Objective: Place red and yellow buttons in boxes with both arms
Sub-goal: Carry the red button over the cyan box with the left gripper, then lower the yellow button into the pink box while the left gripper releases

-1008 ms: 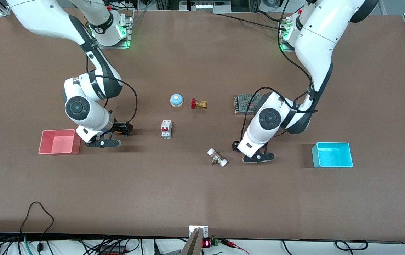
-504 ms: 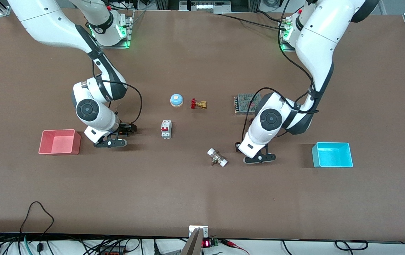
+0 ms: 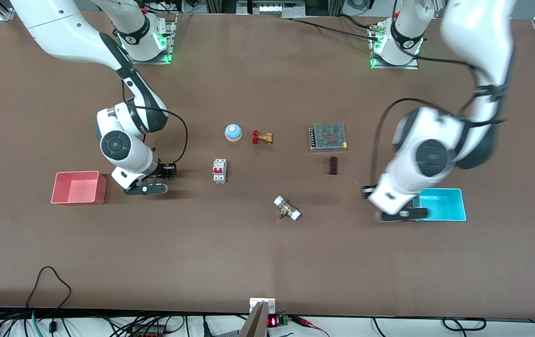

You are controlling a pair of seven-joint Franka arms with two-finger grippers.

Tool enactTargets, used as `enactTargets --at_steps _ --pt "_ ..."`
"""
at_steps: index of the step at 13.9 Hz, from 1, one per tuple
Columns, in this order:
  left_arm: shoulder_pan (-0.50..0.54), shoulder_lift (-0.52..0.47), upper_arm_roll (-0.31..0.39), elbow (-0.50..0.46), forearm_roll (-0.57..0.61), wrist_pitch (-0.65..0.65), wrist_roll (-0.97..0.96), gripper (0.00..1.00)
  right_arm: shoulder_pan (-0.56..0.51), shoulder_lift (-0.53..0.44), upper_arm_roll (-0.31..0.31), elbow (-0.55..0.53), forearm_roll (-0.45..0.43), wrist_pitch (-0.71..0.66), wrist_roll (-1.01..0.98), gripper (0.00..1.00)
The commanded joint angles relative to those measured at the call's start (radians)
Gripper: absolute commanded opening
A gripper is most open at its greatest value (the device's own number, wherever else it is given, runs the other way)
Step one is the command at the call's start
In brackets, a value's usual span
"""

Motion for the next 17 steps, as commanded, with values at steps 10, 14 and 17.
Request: enactTargets --at_steps 10,14,17 --pt "0.296 0.102 -0.012 -0.111 0.102 0.228 0.325 0.15 -0.032 -0.07 0.012 0.092 -0.002 -0.169 -0.019 0.0" --pt "0.322 0.102 -0.012 -0.212 0.102 0.377 0.325 0.15 -0.109 -0.163 -0.02 0.152 0.076 -0.272 -0.21 0.0" --pt "0.334 0.115 -0.012 -0.249 0.102 0.443 0.325 0.15 -0.119 -0.17 -0.122 0.217 0.099 -0.35 -0.318 0.0"
